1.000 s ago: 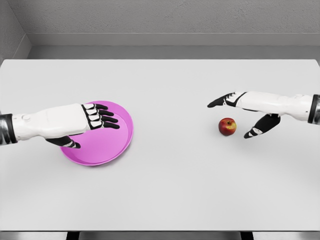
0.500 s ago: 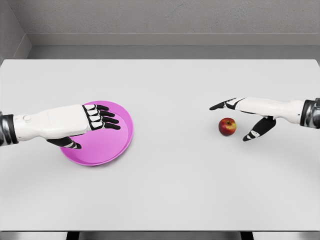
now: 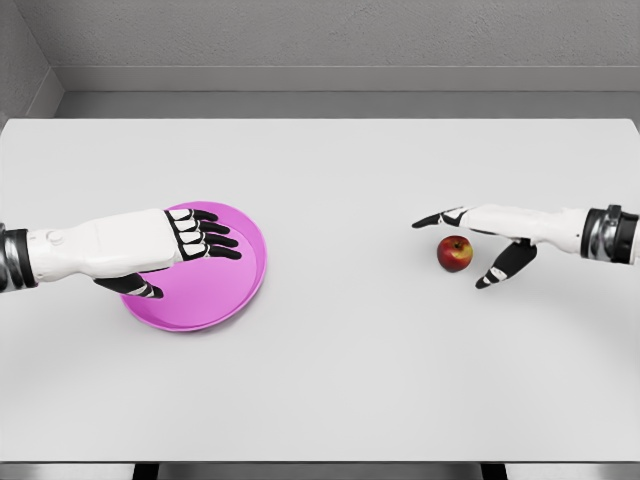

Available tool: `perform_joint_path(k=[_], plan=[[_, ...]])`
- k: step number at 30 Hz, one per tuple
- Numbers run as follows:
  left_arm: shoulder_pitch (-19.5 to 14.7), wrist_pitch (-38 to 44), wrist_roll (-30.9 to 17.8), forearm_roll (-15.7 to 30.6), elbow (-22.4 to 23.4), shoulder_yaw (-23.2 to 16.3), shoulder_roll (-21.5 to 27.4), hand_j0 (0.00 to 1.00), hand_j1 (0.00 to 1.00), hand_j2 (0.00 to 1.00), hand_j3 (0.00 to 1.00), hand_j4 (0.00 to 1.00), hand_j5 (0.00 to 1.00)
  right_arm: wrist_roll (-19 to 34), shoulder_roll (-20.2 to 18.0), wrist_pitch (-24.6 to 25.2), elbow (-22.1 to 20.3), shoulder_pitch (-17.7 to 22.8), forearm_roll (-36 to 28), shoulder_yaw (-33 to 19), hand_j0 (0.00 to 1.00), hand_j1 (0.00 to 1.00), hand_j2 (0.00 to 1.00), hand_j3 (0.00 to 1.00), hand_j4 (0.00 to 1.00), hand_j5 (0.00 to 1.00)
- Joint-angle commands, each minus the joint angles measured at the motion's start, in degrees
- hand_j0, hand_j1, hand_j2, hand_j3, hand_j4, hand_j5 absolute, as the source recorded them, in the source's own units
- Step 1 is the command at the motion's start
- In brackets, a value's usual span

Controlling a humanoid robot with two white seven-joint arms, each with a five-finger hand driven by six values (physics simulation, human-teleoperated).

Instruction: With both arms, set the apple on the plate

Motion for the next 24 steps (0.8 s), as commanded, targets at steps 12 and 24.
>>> perform_joint_path(k=[12, 24], plan=[[0.00, 0.03, 0.03, 0.32, -0.01, 0.06, 0.01, 1.00, 1.00, 1.00, 1.00, 1.00, 1.00, -0.02, 1.32, -1.72, 3.61, -0.53, 0.00, 0.12, 1.00, 1.00, 1.00, 1.00, 1.00, 1.00], [0.00, 0.03, -0.06, 0.32, -0.01, 0.06, 0.01, 1.00, 1.00, 1.00, 1.00, 1.00, 1.00, -0.02, 2.20, -1.98, 4.67, -0.53, 1.76, 0.56, 1.00, 1.00, 1.00, 1.00, 1.00, 1.00]])
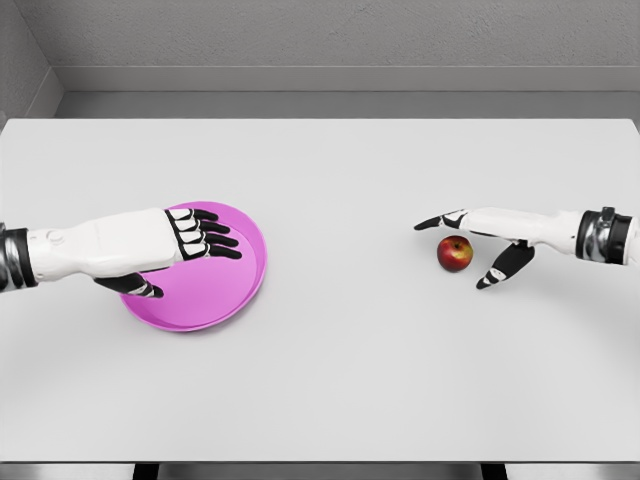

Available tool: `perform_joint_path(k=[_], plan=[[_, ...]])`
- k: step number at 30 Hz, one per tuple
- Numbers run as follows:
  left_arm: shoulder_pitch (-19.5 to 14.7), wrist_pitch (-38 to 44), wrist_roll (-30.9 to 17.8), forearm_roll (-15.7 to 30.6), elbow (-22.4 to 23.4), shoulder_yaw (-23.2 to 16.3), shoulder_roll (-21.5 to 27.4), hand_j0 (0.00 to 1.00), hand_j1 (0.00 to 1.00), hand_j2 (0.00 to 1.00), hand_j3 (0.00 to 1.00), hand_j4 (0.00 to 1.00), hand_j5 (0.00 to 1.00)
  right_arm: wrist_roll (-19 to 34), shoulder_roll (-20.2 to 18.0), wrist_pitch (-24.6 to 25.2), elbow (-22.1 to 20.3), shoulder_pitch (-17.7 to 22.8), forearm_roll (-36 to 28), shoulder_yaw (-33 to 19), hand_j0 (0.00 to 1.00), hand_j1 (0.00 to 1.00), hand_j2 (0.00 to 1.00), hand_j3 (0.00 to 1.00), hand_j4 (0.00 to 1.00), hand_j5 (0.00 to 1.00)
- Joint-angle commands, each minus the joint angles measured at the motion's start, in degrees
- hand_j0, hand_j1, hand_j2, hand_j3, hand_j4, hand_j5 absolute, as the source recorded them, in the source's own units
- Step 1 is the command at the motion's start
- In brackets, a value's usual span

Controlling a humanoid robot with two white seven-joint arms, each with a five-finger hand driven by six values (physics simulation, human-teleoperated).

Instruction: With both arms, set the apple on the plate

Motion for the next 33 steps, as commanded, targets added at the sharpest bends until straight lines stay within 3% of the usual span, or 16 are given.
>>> perform_joint_path(k=[1, 7, 9, 17, 33], plan=[[-0.09, 0.03, -0.20, 0.36, 0.00, 0.05, 0.04, 1.00, 1.00, 1.00, 1.00, 1.00, 1.00, -0.02, 0.00, 0.09, 0.04, 0.00, -0.31, 0.05, 1.00, 1.00, 1.00, 1.00, 1.00, 1.00], [0.00, 0.03, -1.26, 0.36, 0.00, 0.05, -0.31, 1.00, 1.00, 1.00, 1.00, 1.00, 1.00, -0.02, 0.18, 0.01, 0.48, -0.18, -0.31, 0.05, 0.99, 0.99, 0.99, 0.99, 0.99, 0.99], [0.00, 0.03, -1.26, 0.36, 0.00, 0.05, -0.31, 1.00, 1.00, 1.00, 1.00, 1.00, 1.00, -0.02, 0.18, -1.14, 0.48, -0.18, -0.31, 0.05, 0.92, 0.92, 0.92, 0.92, 0.92, 0.92], [0.00, 0.03, -1.26, 0.36, 0.00, 0.05, -0.31, 1.00, 1.00, 1.00, 1.00, 1.00, 1.00, -0.02, 0.44, -2.72, 1.44, -0.18, -0.31, 0.05, 0.85, 0.85, 0.85, 0.85, 0.85, 0.85], [0.00, 0.03, -1.26, 0.36, -0.09, 0.05, -0.31, 1.00, 1.00, 1.00, 1.00, 1.00, 1.00, -0.02, 1.41, -3.60, 4.43, -1.05, -0.31, 0.13, 0.85, 0.85, 0.85, 0.85, 0.85, 0.85]])
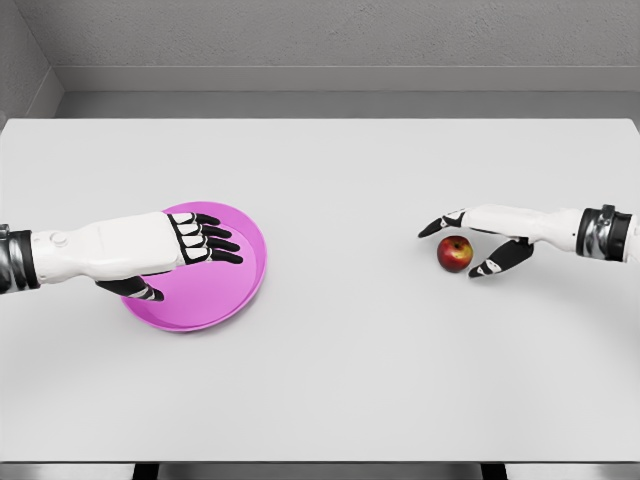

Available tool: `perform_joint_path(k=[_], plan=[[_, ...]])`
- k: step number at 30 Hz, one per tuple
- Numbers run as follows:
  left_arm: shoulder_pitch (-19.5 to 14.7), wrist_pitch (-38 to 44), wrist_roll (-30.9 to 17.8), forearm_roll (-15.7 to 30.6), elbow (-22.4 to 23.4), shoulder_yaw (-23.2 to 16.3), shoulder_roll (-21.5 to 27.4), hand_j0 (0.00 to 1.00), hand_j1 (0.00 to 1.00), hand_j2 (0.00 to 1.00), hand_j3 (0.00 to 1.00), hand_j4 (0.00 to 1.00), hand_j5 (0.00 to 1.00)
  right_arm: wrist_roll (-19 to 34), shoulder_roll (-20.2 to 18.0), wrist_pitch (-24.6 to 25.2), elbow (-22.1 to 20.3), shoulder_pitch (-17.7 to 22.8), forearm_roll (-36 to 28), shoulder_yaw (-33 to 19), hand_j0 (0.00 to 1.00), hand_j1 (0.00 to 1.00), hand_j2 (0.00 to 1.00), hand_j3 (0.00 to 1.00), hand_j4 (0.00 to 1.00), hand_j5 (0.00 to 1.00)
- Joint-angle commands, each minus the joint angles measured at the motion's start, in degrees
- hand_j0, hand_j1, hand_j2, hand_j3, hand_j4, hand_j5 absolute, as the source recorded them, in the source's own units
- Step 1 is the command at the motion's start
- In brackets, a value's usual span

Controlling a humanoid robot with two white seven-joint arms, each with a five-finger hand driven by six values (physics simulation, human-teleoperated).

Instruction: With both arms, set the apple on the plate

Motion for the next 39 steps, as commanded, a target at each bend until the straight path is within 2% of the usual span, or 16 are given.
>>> perform_joint_path(k=[1, 8, 11, 17, 33, 39], plan=[[0.00, 0.04, 0.03, 0.38, -0.06, 0.05, 0.04, 1.00, 1.00, 1.00, 1.00, 1.00, 1.00, -0.01, -0.01, 0.02, 0.24, 0.00, -0.40, -0.04, 0.84, 0.84, 0.84, 0.84, 0.84, 0.84], [0.00, 0.04, 0.03, 0.38, -0.06, 0.05, 0.04, 1.00, 1.00, 1.00, 1.00, 1.00, 1.00, -0.01, 0.60, 0.02, 0.95, 0.00, -0.40, 0.04, 0.82, 0.82, 0.82, 0.82, 0.82, 0.82], [0.00, 0.04, 0.03, 0.38, 0.03, 0.05, 0.04, 1.00, 1.00, 1.00, 1.00, 1.00, 1.00, -0.01, 0.60, -0.77, 1.12, -0.09, -0.40, 0.05, 0.78, 0.78, 0.78, 0.78, 0.78, 0.78], [0.00, 0.04, 0.03, 0.38, -0.06, 0.05, 0.04, 1.00, 1.00, 1.00, 1.00, 1.00, 1.00, -0.01, 0.60, -1.39, 1.47, -0.09, -0.40, 0.05, 0.77, 0.77, 0.77, 0.77, 0.77, 0.77], [0.00, 0.04, 0.03, 0.38, 0.03, 0.05, 0.04, 1.00, 1.00, 1.00, 1.00, 1.00, 1.00, -0.01, 0.69, -2.55, 2.88, -0.09, -0.40, -0.04, 0.58, 0.58, 0.58, 0.58, 0.58, 0.58], [0.00, 0.04, 0.03, 0.38, 0.03, 0.05, 0.04, 1.00, 1.00, 1.00, 1.00, 1.00, 1.00, -0.01, 1.22, -2.55, 2.79, -0.09, -0.48, -0.13, 0.55, 0.55, 0.55, 0.55, 0.55, 0.55]])
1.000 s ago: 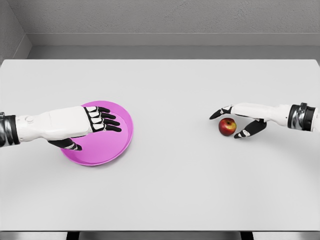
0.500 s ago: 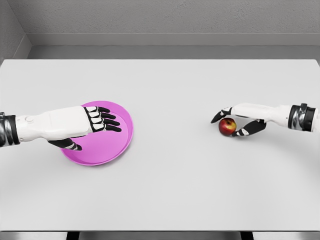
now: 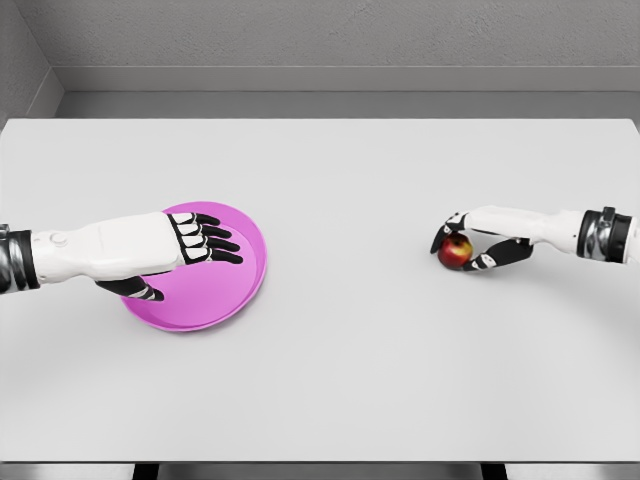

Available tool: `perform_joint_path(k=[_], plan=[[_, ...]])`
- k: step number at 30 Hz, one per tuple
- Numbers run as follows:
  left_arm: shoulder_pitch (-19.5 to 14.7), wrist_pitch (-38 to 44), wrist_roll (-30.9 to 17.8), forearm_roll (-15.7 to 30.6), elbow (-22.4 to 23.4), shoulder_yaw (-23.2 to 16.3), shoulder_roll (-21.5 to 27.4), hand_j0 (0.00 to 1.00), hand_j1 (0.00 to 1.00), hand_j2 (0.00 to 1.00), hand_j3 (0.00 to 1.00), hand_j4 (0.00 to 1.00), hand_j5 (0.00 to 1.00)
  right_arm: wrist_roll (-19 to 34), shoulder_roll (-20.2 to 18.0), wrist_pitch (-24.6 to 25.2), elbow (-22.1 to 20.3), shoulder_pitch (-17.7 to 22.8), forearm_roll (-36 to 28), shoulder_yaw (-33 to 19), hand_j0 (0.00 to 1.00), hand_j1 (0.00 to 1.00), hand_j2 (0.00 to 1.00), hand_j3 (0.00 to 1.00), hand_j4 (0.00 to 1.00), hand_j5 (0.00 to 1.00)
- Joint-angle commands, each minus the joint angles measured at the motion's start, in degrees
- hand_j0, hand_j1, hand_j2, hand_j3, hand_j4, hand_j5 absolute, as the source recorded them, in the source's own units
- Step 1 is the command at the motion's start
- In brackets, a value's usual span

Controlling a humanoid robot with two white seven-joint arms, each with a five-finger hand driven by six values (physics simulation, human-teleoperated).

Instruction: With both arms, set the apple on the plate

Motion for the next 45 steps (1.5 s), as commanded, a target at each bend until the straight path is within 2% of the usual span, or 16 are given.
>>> perform_joint_path(k=[1, 11, 13, 17, 20, 22, 29, 31, 33, 34, 35, 37, 39, 43, 44, 45], plan=[[0.00, 0.04, 0.03, 0.38, 0.01, 0.05, 0.04, 1.00, 1.00, 1.00, 1.00, 1.00, 1.00, -0.01, 0.17, 0.11, -0.02, 0.00, -0.33, -0.06, 0.55, 0.55, 0.55, 0.55, 0.55, 0.55], [0.00, 0.04, 0.03, 0.38, -0.08, 0.05, 0.04, 1.00, 1.00, 1.00, 1.00, 1.00, 1.00, -0.01, 0.17, 0.11, -0.54, -0.97, -0.68, -0.32, 0.52, 0.52, 0.52, 0.52, 0.52, 0.52], [0.00, 0.04, 0.03, 0.38, 0.01, 0.05, 0.04, 1.00, 1.00, 1.00, 1.00, 1.00, 1.00, -0.01, 0.17, 0.11, -0.90, -1.14, -1.03, -0.41, 0.48, 0.48, 0.48, 0.48, 0.48, 0.48], [0.00, 0.04, 0.03, 0.38, 0.01, 0.05, 0.04, 1.00, 1.00, 1.00, 1.00, 1.00, 1.00, -0.01, 0.26, 0.11, -6.52, -2.02, -1.03, 0.03, 0.45, 0.45, 0.45, 0.45, 0.45, 0.45], [0.00, 0.04, 0.03, 0.38, 0.01, 0.05, 0.04, 1.00, 1.00, 1.00, 1.00, 1.00, 1.00, -0.01, 2.98, 0.11, -10.91, -3.78, -1.03, 3.37, 0.45, 0.45, 0.45, 0.45, 0.45, 0.45], [0.00, 0.04, 0.03, 0.38, -0.08, 0.05, 0.04, 1.00, 1.00, 1.00, 1.00, 1.00, 1.00, -0.01, 4.48, 0.11, -11.18, -4.13, -0.94, 4.42, 0.45, 0.45, 0.45, 0.45, 0.45, 0.45], [0.00, 0.04, 0.03, 0.38, -0.08, 0.05, 0.04, 1.00, 1.00, 1.00, 1.00, 1.00, 1.00, -0.01, 4.92, 0.11, -10.74, -4.13, -1.12, 4.25, 0.46, 0.46, 0.46, 0.46, 0.46, 0.46], [0.00, 0.04, 0.03, 0.38, 0.01, 0.05, 0.04, 1.00, 1.00, 1.00, 1.00, 1.00, 1.00, -0.01, 5.01, 0.11, -10.65, -4.13, -1.21, 3.46, 0.54, 0.54, 0.54, 0.54, 0.54, 0.54], [0.00, 0.04, 0.03, 0.38, 0.01, 0.05, 0.04, 1.00, 1.00, 1.00, 1.00, 1.00, 1.00, -0.01, 4.48, 0.11, -10.56, -4.13, -1.21, 2.23, 0.84, 0.84, 0.84, 0.84, 0.84, 0.84], [0.00, 0.04, -0.32, 0.38, -0.43, -0.65, -0.75, 1.00, 1.00, 1.00, 1.00, 1.00, 1.00, -0.01, 3.61, 0.11, -10.21, -4.04, -1.21, 1.00, 0.95, 0.95, 0.95, 0.95, 0.95, 0.95], [-0.52, 0.04, -1.37, 0.46, -0.43, -1.35, -2.24, 1.00, 1.00, 1.00, 1.00, 1.00, 1.00, -0.01, 3.08, 0.11, -9.78, -4.04, -1.21, -0.32, 1.00, 1.00, 1.00, 1.00, 1.00, 1.00], [-1.23, 0.04, -2.08, 0.55, -0.43, -1.53, -4.80, 1.00, 1.00, 1.00, 1.00, 1.00, 1.00, -0.01, 0.97, 0.11, -9.77, -3.78, -1.21, -4.18, 1.00, 1.00, 1.00, 1.00, 1.00, 1.00], [-2.46, 0.04, -2.17, 0.55, -0.52, -1.53, -5.06, 1.00, 1.00, 1.00, 1.00, 1.00, 1.00, -0.01, -1.67, 0.11, -8.98, -2.81, -1.21, -9.63, 1.00, 1.00, 1.00, 1.00, 1.00, 1.00], [-3.60, 0.04, -6.65, 0.55, -0.43, -1.62, -9.89, 1.00, 1.00, 1.00, 1.00, 1.00, 1.00, -0.01, -3.08, 0.11, -8.72, -0.27, -1.21, -14.03, 1.00, 1.00, 1.00, 1.00, 1.00, 1.00], [-4.74, 0.04, -6.74, 0.55, -0.43, -3.28, -12.17, 1.00, 1.00, 1.00, 1.00, 1.00, 1.00, -0.01, -3.16, 0.11, -8.72, 0.87, -1.21, -15.78, 1.00, 1.00, 1.00, 1.00, 1.00, 1.00], [-7.46, 0.04, -6.74, 0.55, -0.43, -5.92, -13.93, 1.00, 1.00, 1.00, 1.00, 1.00, 1.00, -0.01, -3.25, 0.11, -8.63, 1.41, -1.12, -16.49, 1.00, 1.00, 1.00, 1.00, 1.00, 1.00]])
